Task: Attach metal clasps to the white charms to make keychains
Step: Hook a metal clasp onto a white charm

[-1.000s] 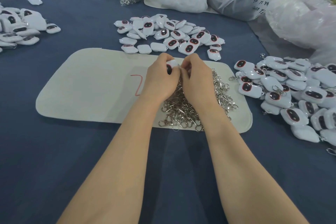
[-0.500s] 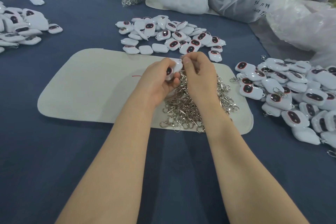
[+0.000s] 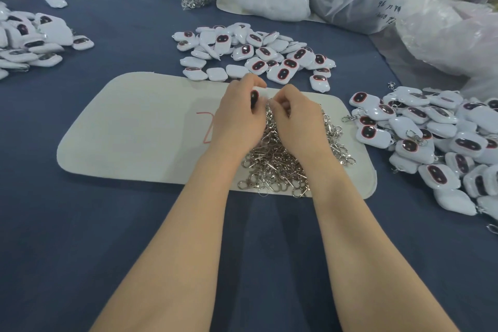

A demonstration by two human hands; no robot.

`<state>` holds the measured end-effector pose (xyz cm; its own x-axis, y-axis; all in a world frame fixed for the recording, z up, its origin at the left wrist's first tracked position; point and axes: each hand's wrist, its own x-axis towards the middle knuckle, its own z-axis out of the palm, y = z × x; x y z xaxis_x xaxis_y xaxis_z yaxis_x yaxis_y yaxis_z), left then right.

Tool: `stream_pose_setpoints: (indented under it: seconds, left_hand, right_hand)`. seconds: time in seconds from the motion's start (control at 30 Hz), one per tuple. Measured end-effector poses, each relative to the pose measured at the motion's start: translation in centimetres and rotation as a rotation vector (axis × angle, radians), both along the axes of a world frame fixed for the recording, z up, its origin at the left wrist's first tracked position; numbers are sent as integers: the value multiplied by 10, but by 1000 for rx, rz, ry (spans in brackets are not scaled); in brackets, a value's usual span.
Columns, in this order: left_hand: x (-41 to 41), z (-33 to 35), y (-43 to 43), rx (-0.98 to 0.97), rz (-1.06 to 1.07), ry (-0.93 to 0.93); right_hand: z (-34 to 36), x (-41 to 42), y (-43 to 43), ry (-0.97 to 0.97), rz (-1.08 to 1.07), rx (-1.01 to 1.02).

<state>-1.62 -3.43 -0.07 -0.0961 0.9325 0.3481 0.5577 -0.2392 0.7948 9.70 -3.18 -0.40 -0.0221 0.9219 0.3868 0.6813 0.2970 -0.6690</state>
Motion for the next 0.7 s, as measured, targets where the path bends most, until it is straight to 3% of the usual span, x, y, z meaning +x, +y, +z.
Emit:
stream_pose_setpoints:
  seconds: [0.1, 0.17, 0.23, 0.37, 0.47, 0.57, 0.7]
  left_hand:
    - [1, -4, 1, 47, -21, 108]
    - [3, -2, 1, 53, -23, 61]
    - [3, 2, 1, -20, -13, -159]
    - [2, 10, 3, -298, -30, -814]
    - [0, 15, 2, -470, -146, -1134]
    - [-6, 17, 1, -594, -238, -1348]
    - [-10, 18, 0, -692, -314, -1398]
  right_hand:
    - [-2, 1, 1, -54, 3, -27]
    - [-1, 0, 1, -16, -9, -23]
    - [1, -1, 1, 94, -14, -25]
    - [4, -4, 1, 296, 34, -58]
    - [6, -6, -1, 373, 70, -51]
    - [9, -6, -4, 445, 101, -52]
    - [11, -9, -6, 447, 102, 2]
